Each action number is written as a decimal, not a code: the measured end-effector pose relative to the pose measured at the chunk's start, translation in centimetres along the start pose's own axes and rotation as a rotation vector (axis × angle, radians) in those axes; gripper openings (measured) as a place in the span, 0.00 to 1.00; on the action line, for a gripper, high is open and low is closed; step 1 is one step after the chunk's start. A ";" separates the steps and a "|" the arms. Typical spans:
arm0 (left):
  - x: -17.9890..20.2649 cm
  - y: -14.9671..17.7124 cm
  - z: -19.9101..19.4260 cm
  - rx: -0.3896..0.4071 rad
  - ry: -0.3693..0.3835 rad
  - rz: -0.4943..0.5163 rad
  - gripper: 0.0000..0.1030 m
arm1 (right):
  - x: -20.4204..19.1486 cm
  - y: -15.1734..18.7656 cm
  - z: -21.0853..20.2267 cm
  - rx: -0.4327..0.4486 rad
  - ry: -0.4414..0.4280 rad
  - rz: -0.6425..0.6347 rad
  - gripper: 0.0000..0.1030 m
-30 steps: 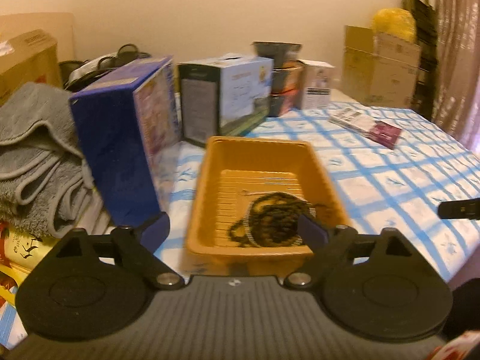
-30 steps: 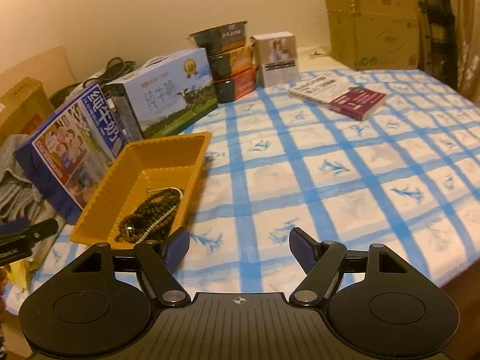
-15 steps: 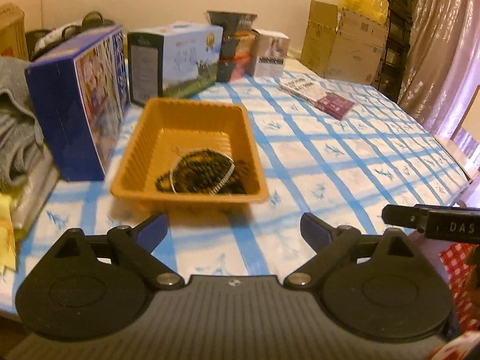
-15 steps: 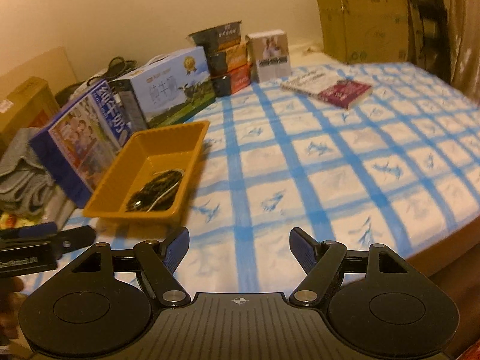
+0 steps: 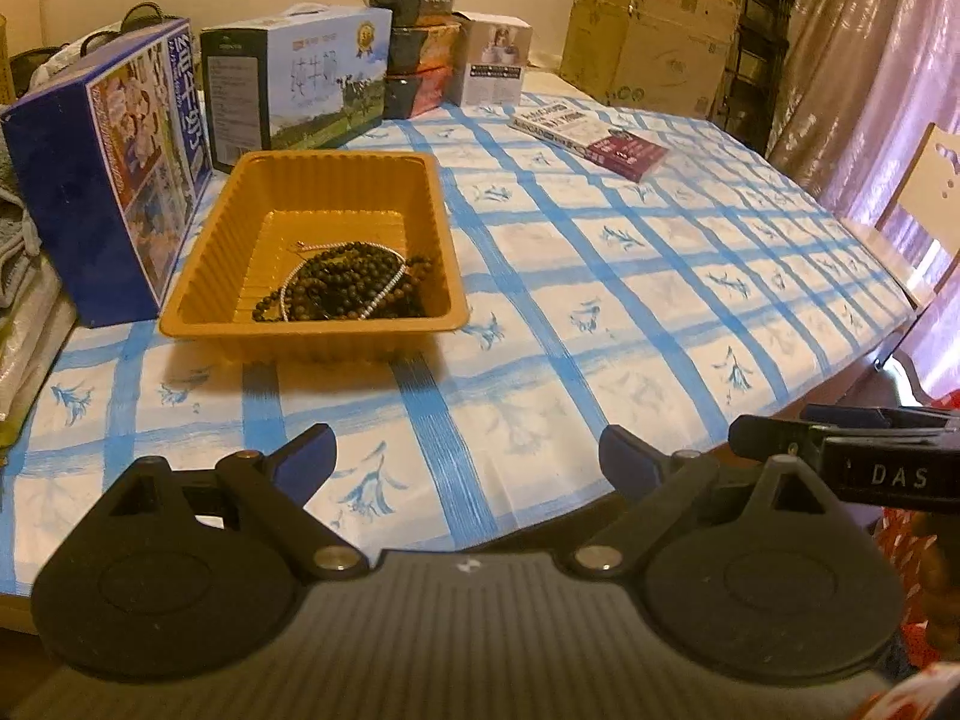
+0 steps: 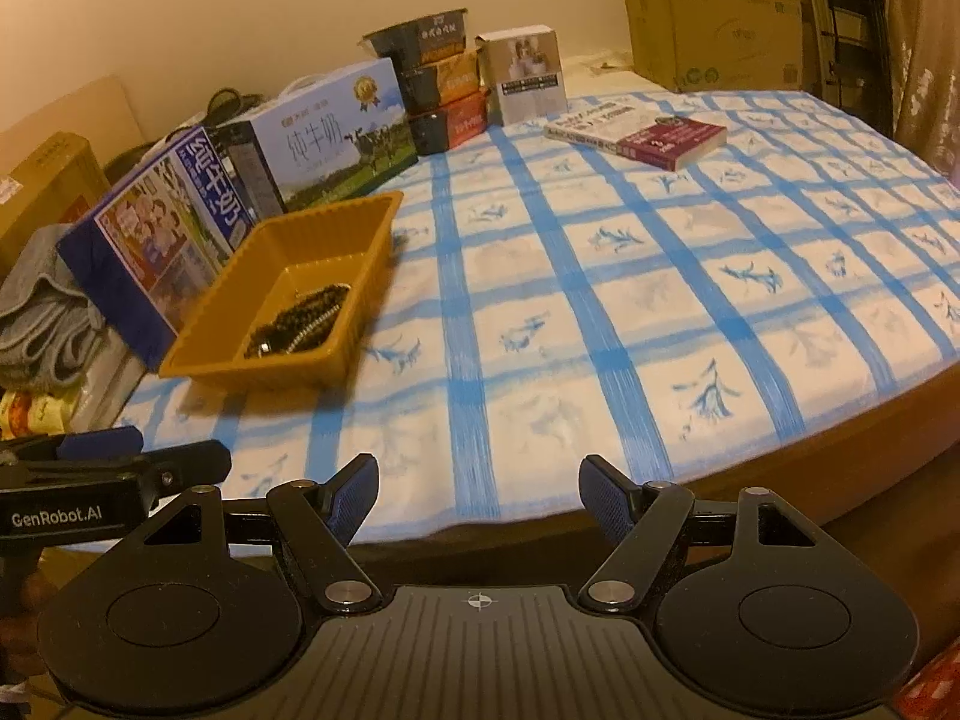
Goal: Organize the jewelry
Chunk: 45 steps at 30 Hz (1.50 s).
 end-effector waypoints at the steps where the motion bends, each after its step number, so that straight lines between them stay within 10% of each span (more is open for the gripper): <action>1: 0.1 0.1 0.2 -0.006 0.001 0.002 0.91 | 0.1 0.2 0.1 -0.004 0.001 0.003 0.72; 45: 1.3 -0.1 1.1 -0.017 -0.007 0.045 0.91 | 0.8 0.5 0.5 -0.026 0.002 0.019 0.72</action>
Point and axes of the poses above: each gripper's, at about its wrist camera, not at the fingertips, and z roughly the way its jaws point, x to its right, y to its underside, the point moved 8 cm from there along z, roughly the way its jaws point, and after that the axes turned 11 degrees about -x, right-handed, at the moved point
